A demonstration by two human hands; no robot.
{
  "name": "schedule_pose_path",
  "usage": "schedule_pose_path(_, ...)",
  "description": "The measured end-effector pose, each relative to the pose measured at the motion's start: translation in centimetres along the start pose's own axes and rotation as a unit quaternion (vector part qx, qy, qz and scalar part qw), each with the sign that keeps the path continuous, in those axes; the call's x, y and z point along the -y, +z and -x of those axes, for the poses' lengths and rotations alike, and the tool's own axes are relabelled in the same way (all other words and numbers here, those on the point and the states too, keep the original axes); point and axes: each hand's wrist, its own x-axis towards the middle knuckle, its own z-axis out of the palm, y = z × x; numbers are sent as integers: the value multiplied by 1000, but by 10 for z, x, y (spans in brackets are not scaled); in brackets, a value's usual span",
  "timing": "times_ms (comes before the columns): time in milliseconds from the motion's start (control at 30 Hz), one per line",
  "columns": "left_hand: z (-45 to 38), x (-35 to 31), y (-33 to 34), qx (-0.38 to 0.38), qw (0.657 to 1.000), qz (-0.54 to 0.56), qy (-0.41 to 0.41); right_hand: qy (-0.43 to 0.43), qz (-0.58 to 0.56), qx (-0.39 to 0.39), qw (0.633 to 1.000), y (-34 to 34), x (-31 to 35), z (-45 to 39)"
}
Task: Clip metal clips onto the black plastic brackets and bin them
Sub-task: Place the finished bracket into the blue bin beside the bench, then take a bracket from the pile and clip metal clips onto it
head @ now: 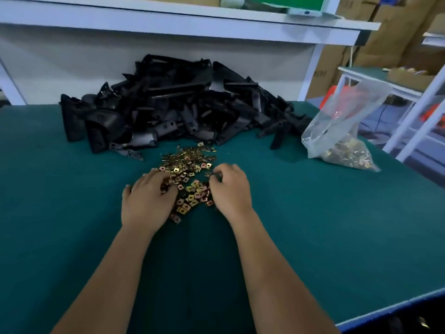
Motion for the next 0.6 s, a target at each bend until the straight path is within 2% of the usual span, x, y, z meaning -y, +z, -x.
schedule_pose_path(133,-6,4,3,-14,1000,6,12,-7,53,4,999,4,0,-3)
schedule_pose_path(233,-5,3,1,-22,998,49,20,-7,64,3,998,3,0,-3)
schedule_pose_path(333,-1,3,-2,-19,991,132,-8,-9,67,5,998,2,-1,-2)
schedule_pose_path(433,-1,6,-7,-42,969,240,-52,-8,65,8,998,1,-2,-2)
schedule_pose_path(600,-24,9,-19,-97,959,259,-68,-5,53,21,998,2,-2,1)
